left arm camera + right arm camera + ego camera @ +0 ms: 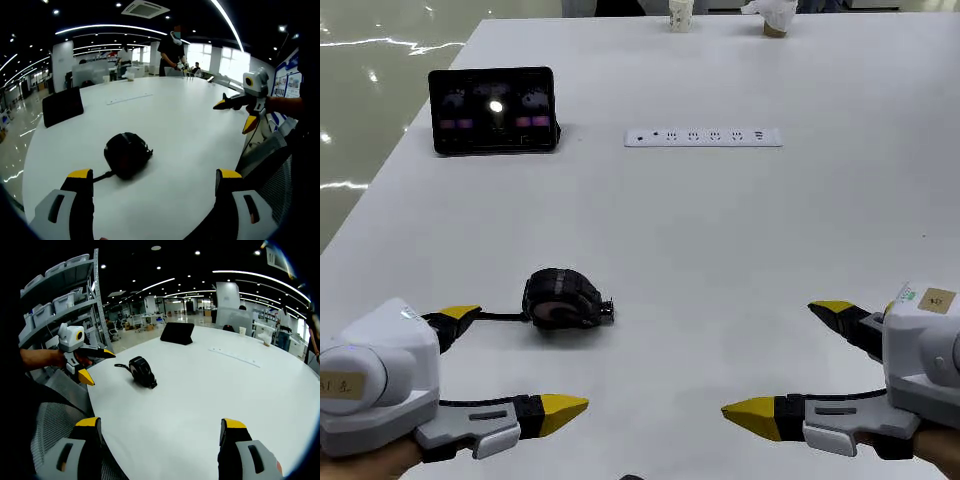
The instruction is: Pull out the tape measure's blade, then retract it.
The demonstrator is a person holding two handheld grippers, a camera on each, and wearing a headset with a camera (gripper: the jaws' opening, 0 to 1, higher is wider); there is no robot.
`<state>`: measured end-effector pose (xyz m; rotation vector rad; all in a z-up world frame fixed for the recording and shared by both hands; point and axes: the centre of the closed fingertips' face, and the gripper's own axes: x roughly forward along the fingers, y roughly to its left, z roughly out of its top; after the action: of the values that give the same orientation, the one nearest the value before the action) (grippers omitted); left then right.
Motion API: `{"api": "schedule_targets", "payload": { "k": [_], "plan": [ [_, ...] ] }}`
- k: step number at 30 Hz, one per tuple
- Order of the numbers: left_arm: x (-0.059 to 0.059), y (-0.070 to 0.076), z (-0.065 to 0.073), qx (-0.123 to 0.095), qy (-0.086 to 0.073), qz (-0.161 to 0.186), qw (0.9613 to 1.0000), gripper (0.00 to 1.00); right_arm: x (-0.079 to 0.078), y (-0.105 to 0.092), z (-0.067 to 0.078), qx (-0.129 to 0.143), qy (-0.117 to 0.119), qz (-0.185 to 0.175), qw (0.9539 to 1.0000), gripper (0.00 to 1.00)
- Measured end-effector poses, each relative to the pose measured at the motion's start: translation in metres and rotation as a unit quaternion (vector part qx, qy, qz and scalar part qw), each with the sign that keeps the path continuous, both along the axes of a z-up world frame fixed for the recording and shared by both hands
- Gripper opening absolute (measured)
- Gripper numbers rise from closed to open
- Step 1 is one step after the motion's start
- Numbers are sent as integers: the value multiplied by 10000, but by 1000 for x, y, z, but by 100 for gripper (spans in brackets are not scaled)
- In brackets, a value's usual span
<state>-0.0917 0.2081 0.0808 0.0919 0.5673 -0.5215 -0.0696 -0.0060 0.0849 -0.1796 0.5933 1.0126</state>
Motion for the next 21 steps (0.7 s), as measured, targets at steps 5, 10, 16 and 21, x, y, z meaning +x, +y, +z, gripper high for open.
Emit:
{"api": "schedule_targets", "payload": {
  "k": [5, 10, 16, 21],
  "plan": [
    [0, 0, -3, 32, 31, -29, 10000, 99, -2, 0, -4, -70, 37, 78, 9999, 98],
    [0, 0, -4, 39, 38, -32, 10000, 99, -2, 1, -5, -106, 36, 135, 9998, 97],
    [2, 2, -4, 56, 30, -40, 10000, 99, 0, 3, -7, -144, 35, 219, 9996, 96],
    [3, 3, -4, 105, 36, -102, 9999, 99, 1, 5, -8, -217, 2, 348, 9992, 95]
  ]
}}
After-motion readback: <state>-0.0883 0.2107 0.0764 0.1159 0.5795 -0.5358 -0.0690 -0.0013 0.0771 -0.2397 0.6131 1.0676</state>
